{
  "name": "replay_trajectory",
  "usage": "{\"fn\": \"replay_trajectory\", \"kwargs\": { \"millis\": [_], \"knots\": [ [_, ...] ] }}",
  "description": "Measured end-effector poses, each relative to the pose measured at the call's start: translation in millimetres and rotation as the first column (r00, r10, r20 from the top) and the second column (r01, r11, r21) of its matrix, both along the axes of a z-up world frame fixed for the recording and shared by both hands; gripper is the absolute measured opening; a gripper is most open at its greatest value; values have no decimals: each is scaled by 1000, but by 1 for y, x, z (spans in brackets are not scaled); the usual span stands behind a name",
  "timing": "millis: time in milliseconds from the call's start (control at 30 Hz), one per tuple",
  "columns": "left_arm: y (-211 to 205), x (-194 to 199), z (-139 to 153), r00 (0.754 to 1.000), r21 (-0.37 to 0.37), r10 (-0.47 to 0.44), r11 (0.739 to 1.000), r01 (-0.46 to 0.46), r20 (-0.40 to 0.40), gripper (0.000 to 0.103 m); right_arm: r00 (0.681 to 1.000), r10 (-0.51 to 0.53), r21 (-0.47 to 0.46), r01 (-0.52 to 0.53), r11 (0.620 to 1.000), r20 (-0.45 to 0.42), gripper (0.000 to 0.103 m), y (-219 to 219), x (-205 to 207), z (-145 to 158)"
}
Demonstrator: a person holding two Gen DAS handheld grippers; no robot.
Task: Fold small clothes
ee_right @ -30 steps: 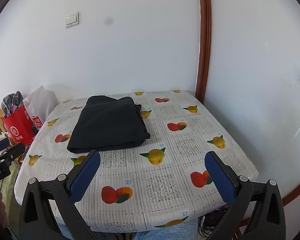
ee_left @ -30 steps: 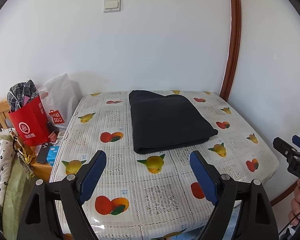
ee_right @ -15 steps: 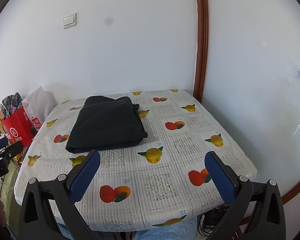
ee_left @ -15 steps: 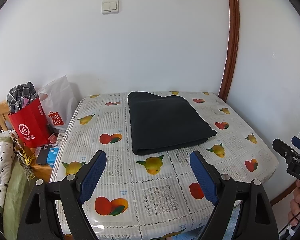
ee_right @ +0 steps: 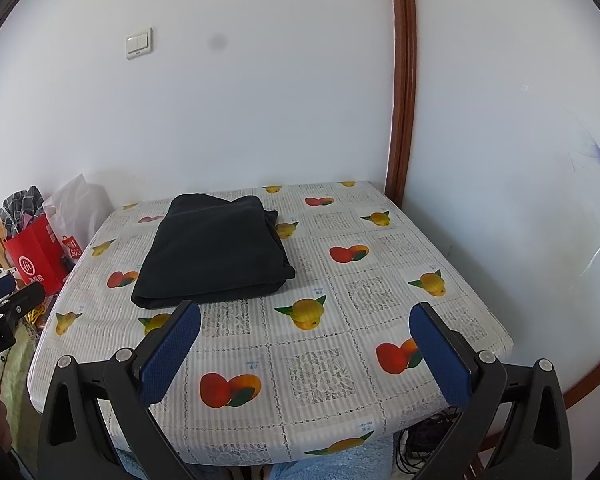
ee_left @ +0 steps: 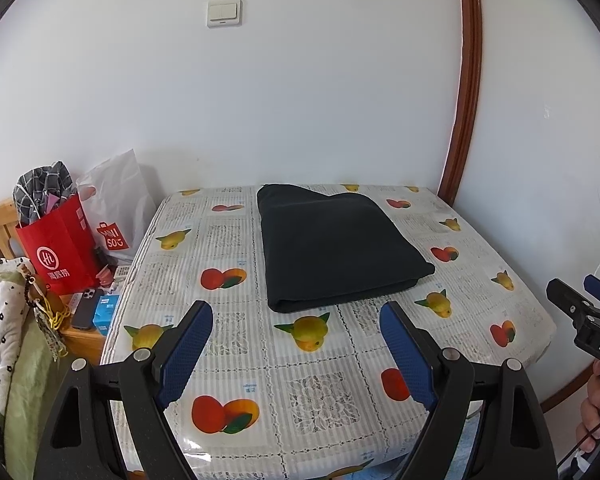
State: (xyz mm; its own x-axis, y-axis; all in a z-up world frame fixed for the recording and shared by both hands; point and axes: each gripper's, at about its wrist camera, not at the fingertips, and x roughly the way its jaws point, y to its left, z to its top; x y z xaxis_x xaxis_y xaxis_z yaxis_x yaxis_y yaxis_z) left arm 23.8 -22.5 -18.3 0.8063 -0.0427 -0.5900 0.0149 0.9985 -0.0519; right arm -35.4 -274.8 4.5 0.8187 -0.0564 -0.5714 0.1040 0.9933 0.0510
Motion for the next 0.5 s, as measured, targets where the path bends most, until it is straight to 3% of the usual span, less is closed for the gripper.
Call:
{"fn": "replay_trajectory", "kwargs": {
  "millis": [500],
  "knots": [
    [20, 27, -11, 999, -30, 8, 1000, -9, -32, 85, 999, 3, -20, -3, 1000, -32, 102, 11, 30, -3]
  ]
}}
